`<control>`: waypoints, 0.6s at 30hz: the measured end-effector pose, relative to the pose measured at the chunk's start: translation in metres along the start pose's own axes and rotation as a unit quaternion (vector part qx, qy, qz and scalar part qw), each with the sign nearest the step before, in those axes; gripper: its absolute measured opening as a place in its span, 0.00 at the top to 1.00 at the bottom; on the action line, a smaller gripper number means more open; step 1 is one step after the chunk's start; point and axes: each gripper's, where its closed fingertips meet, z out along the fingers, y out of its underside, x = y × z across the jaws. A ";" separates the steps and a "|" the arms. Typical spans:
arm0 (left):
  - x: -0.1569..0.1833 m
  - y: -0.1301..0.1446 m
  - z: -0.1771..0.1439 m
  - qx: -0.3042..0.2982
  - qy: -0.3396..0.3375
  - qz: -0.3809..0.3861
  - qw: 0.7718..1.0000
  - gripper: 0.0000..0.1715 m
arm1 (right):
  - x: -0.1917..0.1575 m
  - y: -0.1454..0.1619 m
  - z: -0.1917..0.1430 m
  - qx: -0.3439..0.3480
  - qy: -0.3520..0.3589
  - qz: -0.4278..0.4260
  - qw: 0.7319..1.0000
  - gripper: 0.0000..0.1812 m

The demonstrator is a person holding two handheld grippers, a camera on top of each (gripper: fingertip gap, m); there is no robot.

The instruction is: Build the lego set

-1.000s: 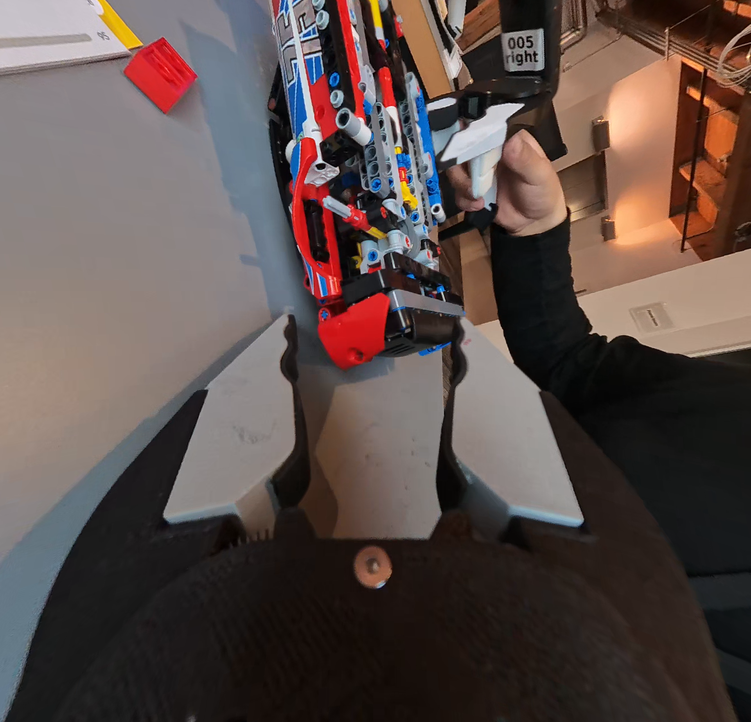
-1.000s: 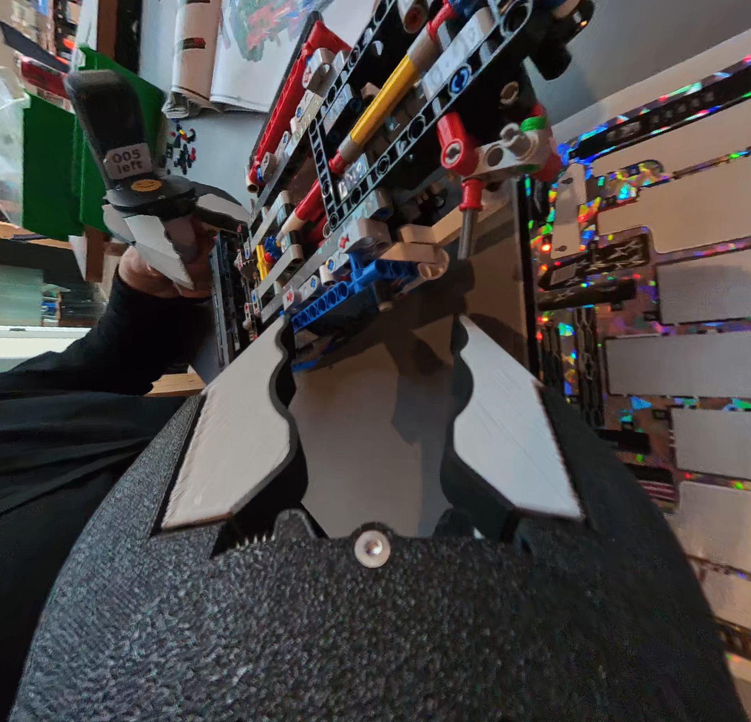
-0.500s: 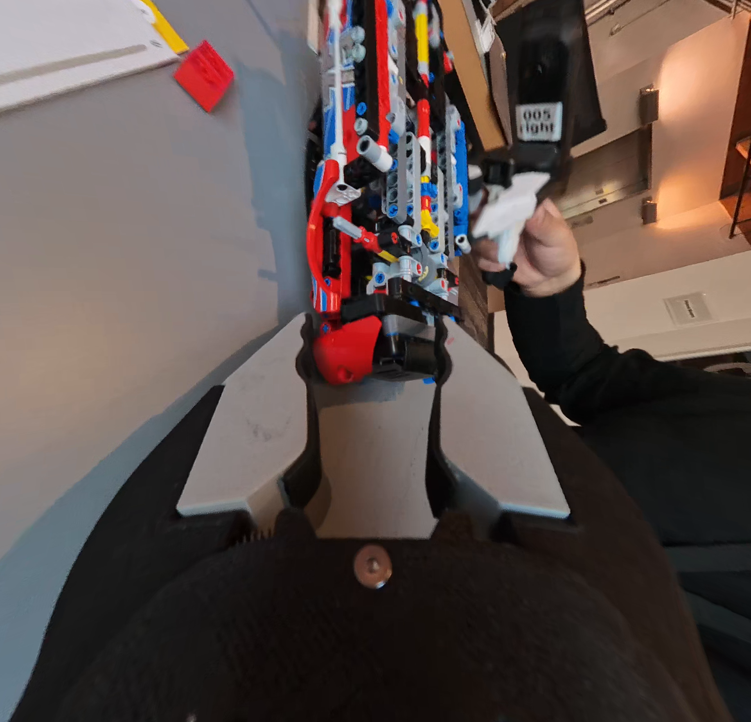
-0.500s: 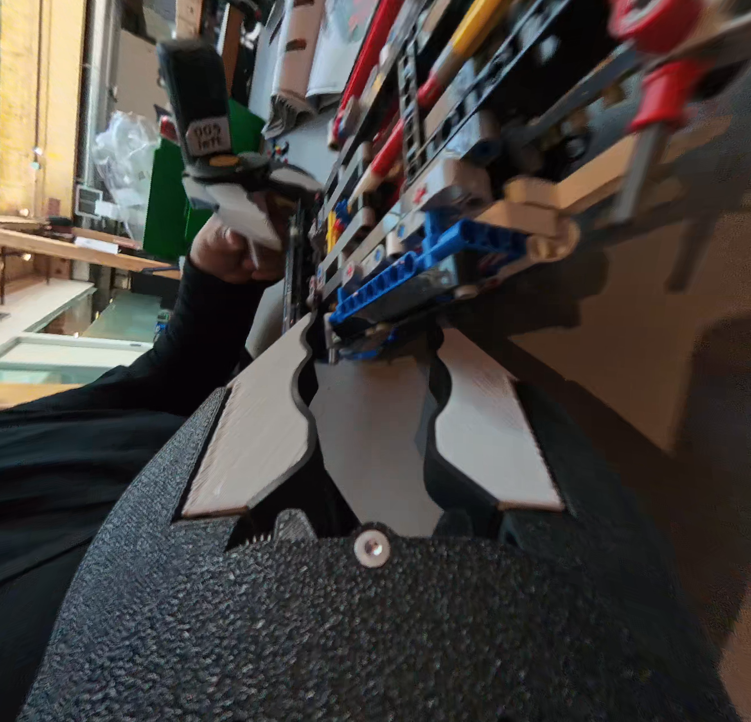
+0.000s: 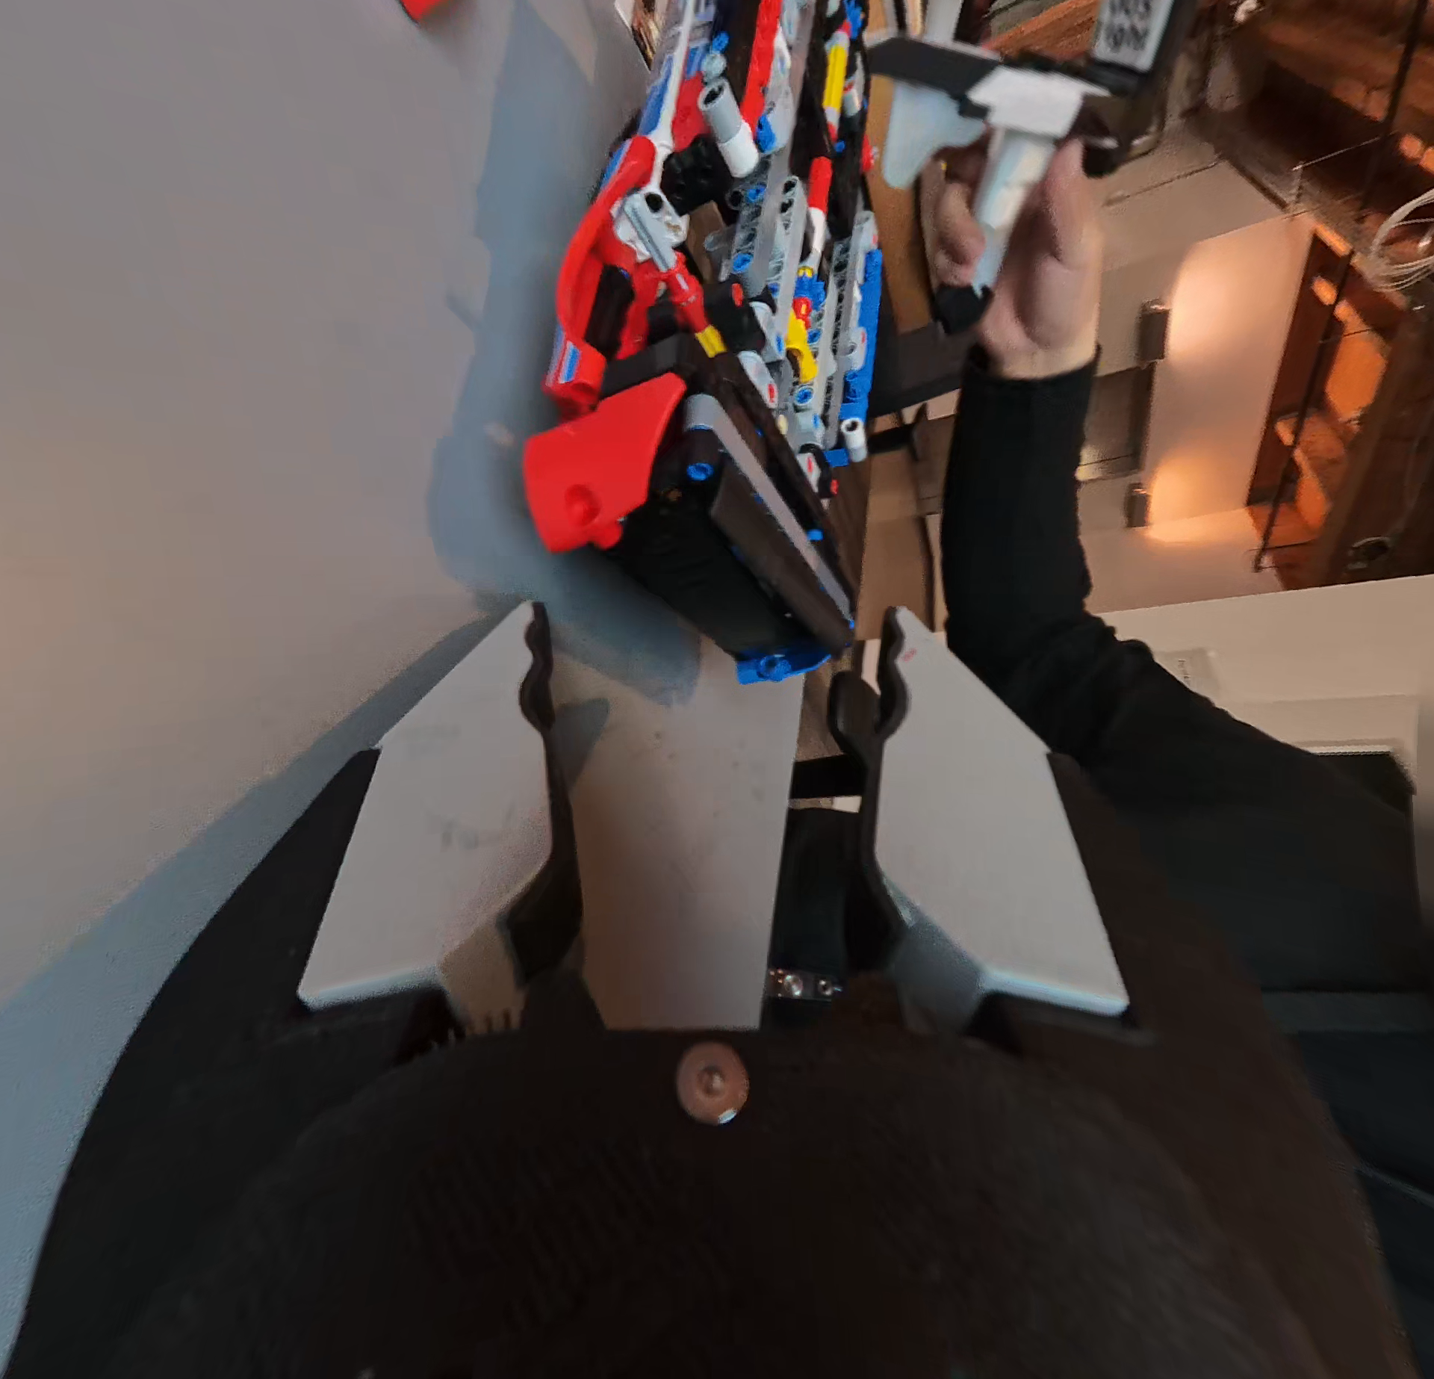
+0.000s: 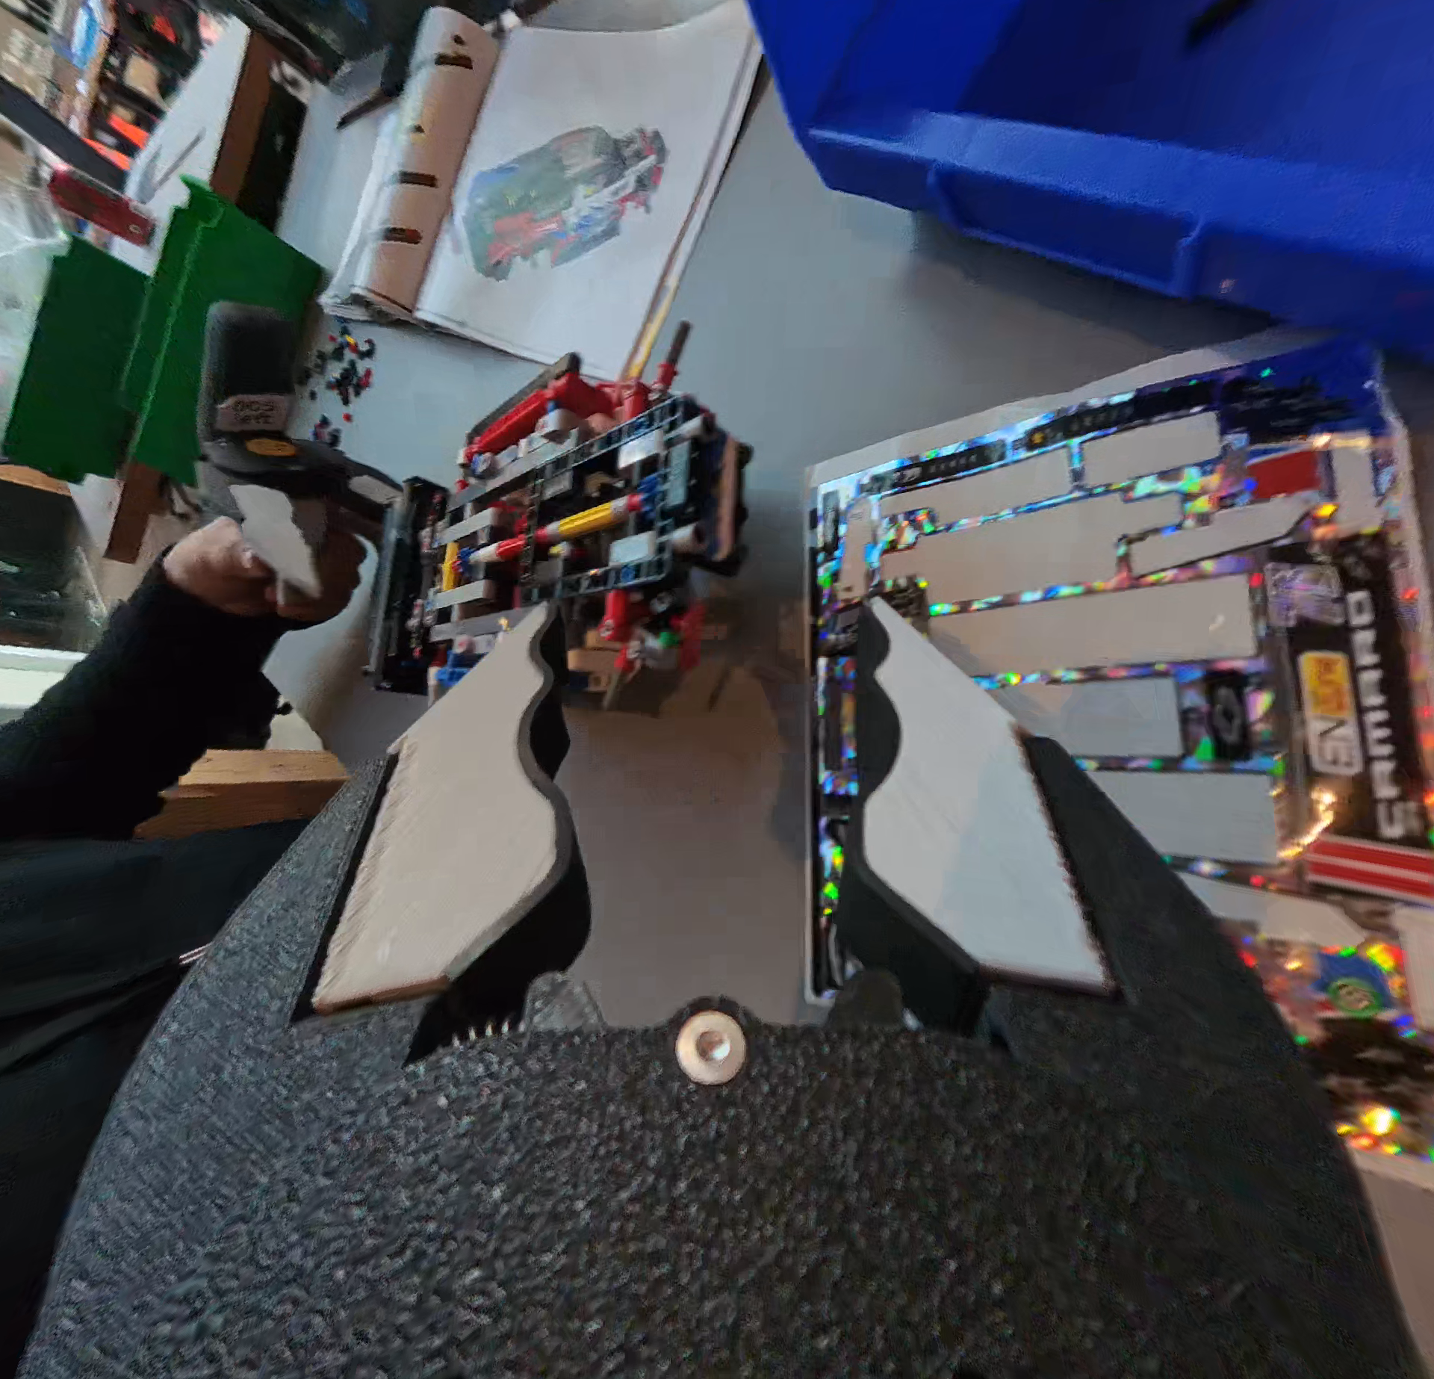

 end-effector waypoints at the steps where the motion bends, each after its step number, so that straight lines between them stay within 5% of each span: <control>1: 0.003 0.004 0.004 -0.005 0.005 -0.005 1.000 0.51 | 0.008 -0.006 0.008 -0.022 0.005 -0.010 1.000 0.60; 10: 0.008 0.009 0.018 0.037 -0.019 -0.020 0.999 0.53 | -0.004 0.008 0.074 -0.234 -0.113 -0.005 0.966 0.66; 18: 0.001 -0.005 0.036 0.030 -0.045 0.005 0.999 0.63 | -0.023 0.013 0.071 -0.189 -0.164 -0.016 0.968 0.68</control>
